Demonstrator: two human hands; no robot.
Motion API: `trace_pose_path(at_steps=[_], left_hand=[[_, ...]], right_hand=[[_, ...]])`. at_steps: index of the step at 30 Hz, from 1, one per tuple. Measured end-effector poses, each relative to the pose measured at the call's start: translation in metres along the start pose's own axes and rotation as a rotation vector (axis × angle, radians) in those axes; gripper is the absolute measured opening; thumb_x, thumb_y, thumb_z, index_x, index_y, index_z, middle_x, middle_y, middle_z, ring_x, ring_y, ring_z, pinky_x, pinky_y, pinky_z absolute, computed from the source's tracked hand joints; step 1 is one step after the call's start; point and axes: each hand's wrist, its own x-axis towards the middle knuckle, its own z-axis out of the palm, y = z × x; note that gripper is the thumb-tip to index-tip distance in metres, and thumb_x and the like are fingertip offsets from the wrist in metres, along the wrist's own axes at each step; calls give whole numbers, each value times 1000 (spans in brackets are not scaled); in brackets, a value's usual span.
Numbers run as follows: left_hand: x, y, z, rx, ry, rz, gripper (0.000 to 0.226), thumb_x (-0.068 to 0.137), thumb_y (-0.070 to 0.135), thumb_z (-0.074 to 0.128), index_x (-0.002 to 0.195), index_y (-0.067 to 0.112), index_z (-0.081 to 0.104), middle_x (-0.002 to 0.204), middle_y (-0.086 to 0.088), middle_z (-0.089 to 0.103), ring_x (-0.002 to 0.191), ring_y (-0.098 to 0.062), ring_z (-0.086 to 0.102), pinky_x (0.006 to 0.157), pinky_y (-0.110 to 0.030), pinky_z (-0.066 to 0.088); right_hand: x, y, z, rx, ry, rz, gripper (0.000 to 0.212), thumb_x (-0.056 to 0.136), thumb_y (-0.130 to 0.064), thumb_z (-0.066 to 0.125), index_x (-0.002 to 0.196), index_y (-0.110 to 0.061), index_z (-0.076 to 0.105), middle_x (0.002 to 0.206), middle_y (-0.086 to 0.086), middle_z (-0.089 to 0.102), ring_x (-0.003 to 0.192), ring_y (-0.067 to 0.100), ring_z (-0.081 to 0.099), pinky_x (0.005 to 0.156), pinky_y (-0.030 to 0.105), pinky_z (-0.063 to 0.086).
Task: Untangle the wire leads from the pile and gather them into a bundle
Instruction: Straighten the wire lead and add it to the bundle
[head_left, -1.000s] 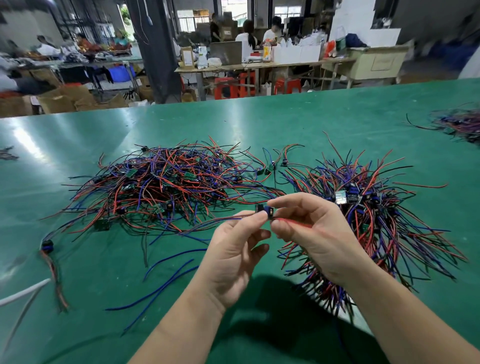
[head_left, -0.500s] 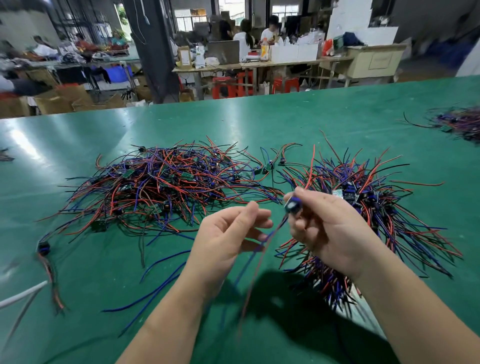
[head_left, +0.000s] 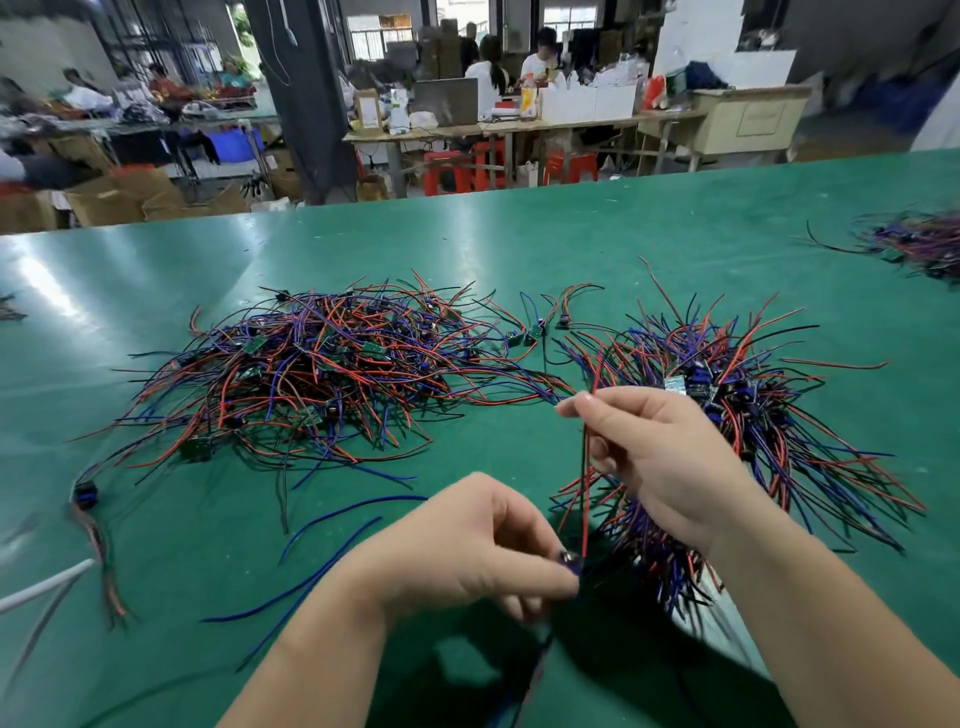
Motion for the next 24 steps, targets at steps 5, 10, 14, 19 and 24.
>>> trace_pose_path(at_steps=[5,10,14,19,24], left_hand=[[-8,7,0,84,-242,-109,7,76,5,73,76,10,69,61,-2,67,54,-10,64,58,-22,55],[-12,7,-7,88,-318,-144,8,73,9,73,73,16,70,61,1,68,56,-9,65,59,-20,54],[-9,7,-8,14,-101,-64,10,71,11,76,67,17,70,58,0,66,51,-9,62,52,-19,51],[1,5,-17,-228,306,69,16,66,26,76,65,11,72,63,-4,67,51,-12,59,54,-22,51],[4,1,-16,-231,334,108,22,69,35,66,71,15,76,66,-1,70,57,-11,64,59,-23,55]], right_hand=[[2,-7,-5,163,37,79,24,87,-12,60,67,-8,74,79,13,50,41,6,44,39,15,38],[0,-6,-3,190,-5,121,29,91,-24,55,74,-6,72,56,5,45,37,9,44,34,17,33],[6,-6,-3,273,37,197,38,99,-39,39,106,-9,61,60,3,56,41,12,53,38,18,41],[-1,6,-2,-173,-235,-25,63,67,-31,83,123,-31,53,91,6,62,61,16,60,57,25,49],[-6,8,4,-437,-226,-389,22,69,-14,82,88,-22,74,86,5,65,67,15,58,67,31,48]])
